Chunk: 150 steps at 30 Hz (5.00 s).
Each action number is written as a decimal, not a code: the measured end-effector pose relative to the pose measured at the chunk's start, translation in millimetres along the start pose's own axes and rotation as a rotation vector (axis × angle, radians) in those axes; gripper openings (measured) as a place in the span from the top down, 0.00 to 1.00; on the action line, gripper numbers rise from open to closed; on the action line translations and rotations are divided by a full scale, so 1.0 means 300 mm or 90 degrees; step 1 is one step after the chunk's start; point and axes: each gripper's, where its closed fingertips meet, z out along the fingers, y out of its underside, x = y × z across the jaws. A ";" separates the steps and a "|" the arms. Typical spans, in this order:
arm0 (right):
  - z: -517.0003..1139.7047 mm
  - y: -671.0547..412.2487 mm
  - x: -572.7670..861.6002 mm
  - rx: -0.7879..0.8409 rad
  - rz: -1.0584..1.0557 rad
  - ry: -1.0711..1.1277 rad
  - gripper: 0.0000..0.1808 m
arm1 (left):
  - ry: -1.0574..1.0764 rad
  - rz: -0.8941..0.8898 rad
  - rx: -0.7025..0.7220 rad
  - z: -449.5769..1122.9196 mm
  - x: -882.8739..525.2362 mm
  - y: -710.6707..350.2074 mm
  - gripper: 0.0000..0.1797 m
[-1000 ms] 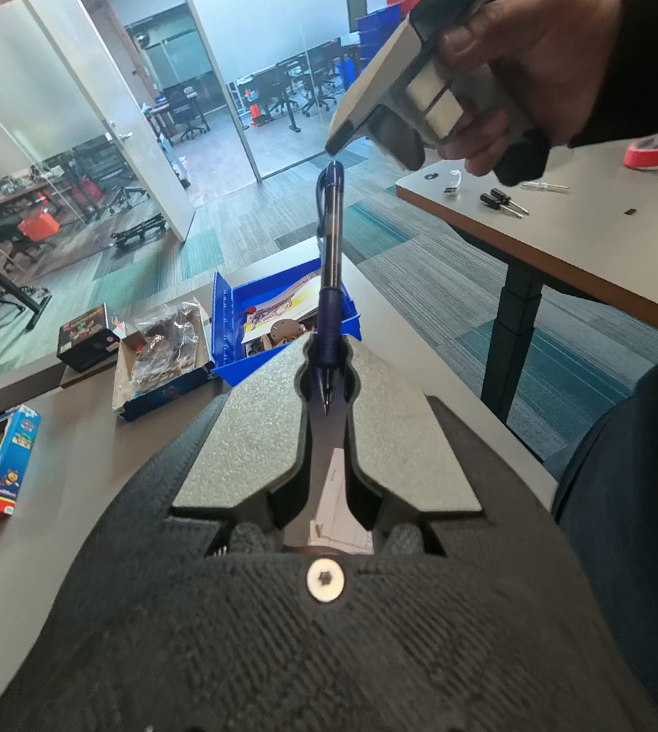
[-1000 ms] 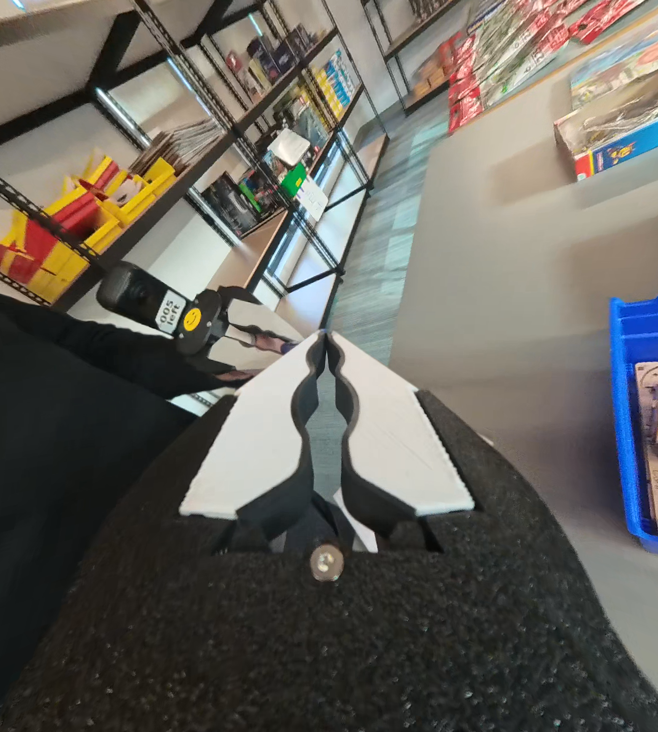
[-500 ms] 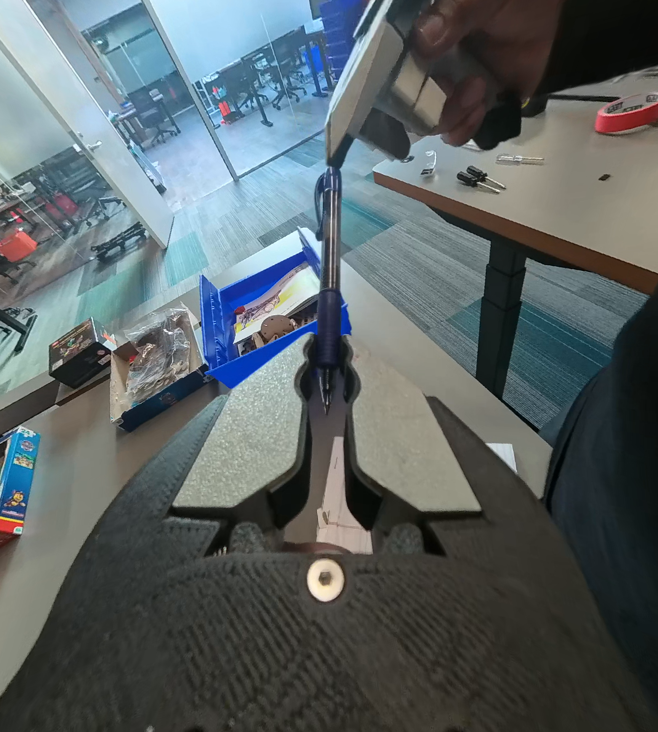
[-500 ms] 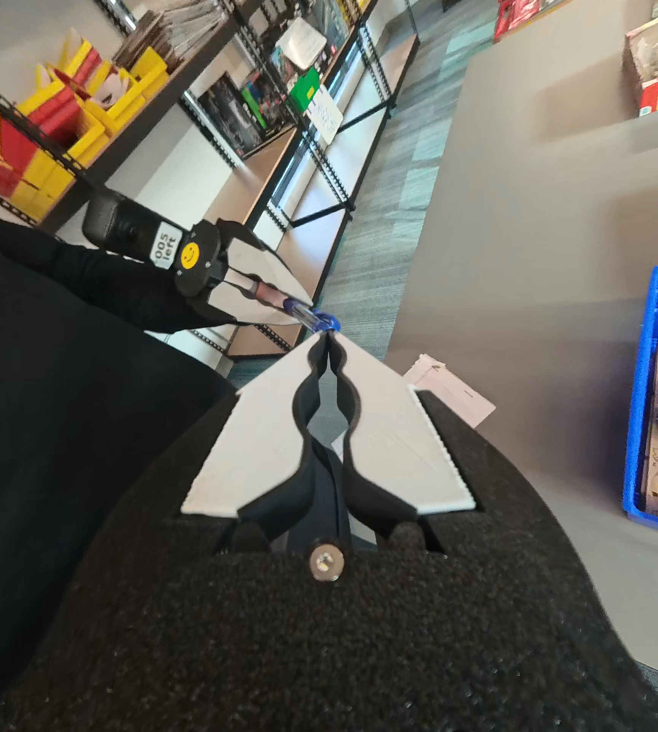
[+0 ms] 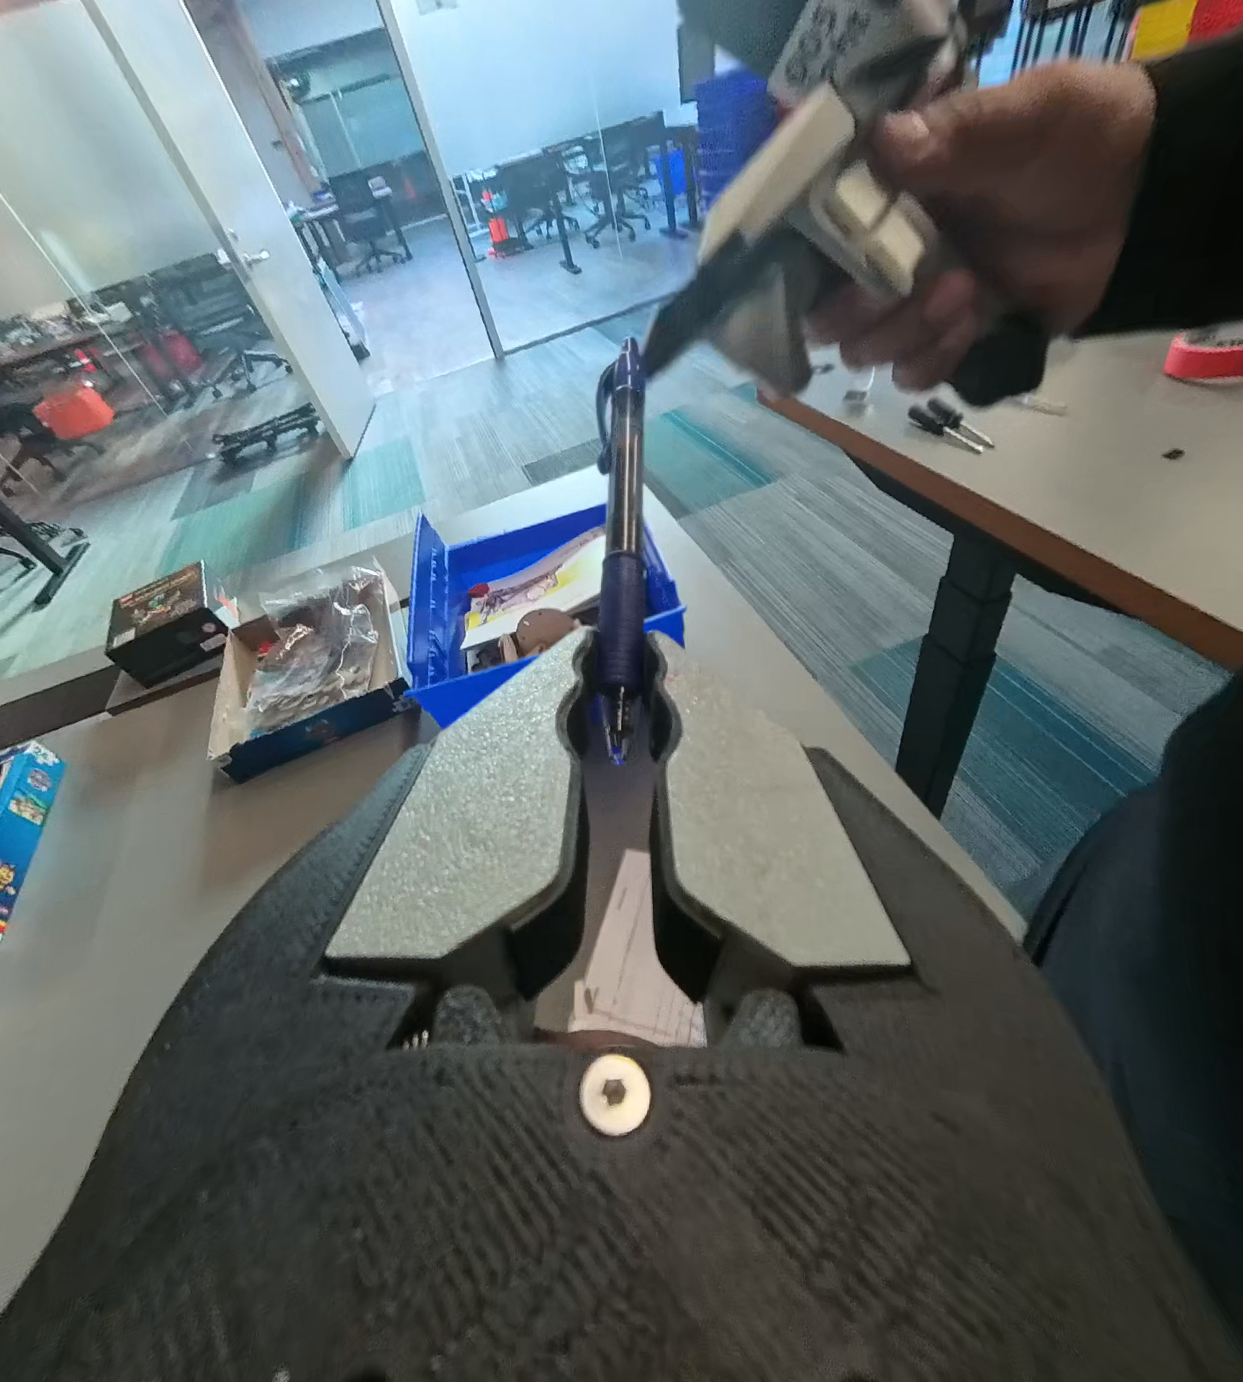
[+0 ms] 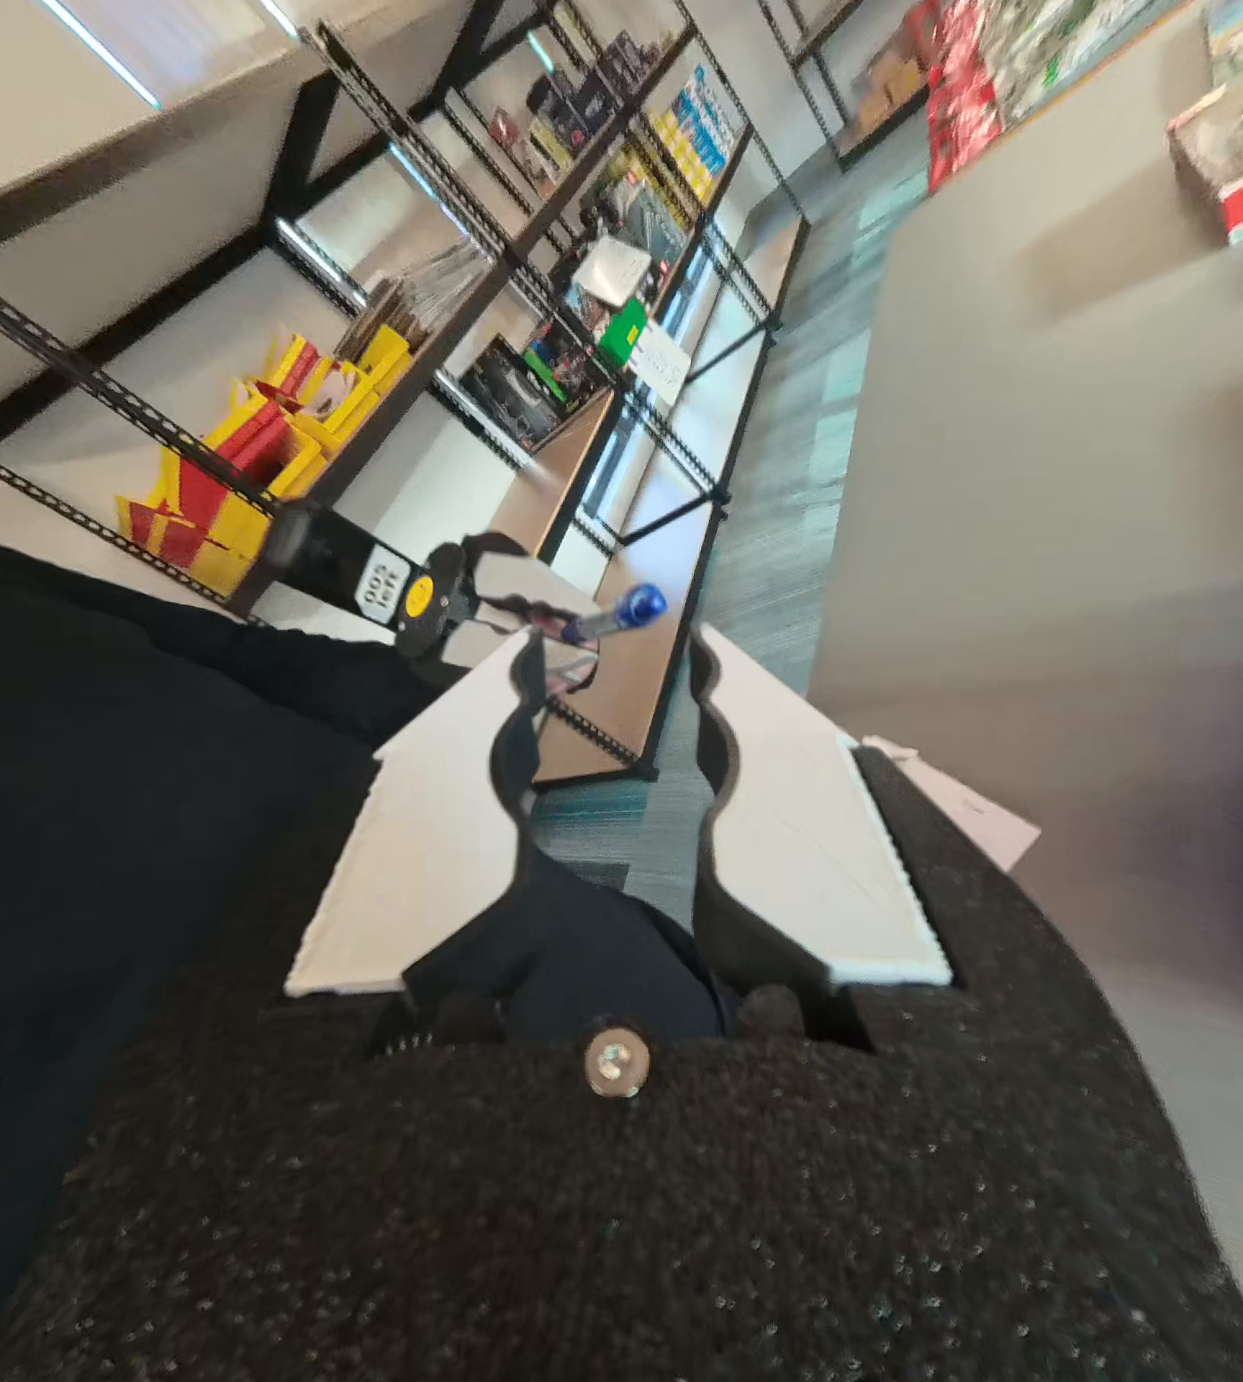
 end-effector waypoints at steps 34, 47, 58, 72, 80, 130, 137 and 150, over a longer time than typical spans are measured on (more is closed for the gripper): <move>0.226 -0.295 -0.128 0.008 -0.300 0.078 0.95 | 0.265 -0.489 -0.168 0.170 0.114 0.100 0.69; 0.129 -0.153 -0.068 0.307 0.434 -0.277 0.95 | -0.090 -0.104 -0.007 0.190 -0.110 0.090 0.61; 0.126 -0.050 -0.022 0.419 0.570 -0.426 0.95 | -0.084 -0.030 -0.037 0.235 -0.082 0.083 0.60; 0.117 -0.090 -0.156 0.159 -0.049 -0.147 0.95 | 0.124 -0.055 -0.048 0.061 0.007 -0.026 0.77; 0.118 -0.075 -0.281 0.046 -0.294 -0.162 0.95 | 0.319 -0.181 -0.026 -0.001 0.132 -0.087 1.00; 0.693 0.309 -0.604 -0.260 -0.259 -0.452 0.94 | -0.395 -0.045 -0.172 -0.590 0.028 0.120 0.97; 0.694 0.691 -0.951 -0.490 -0.289 -0.783 0.97 | -0.754 -0.244 -0.255 -0.957 0.427 0.170 0.97; 0.182 1.425 -1.471 -0.748 -0.374 -1.022 0.99 | -1.091 -0.439 -0.217 -1.153 1.400 0.101 0.96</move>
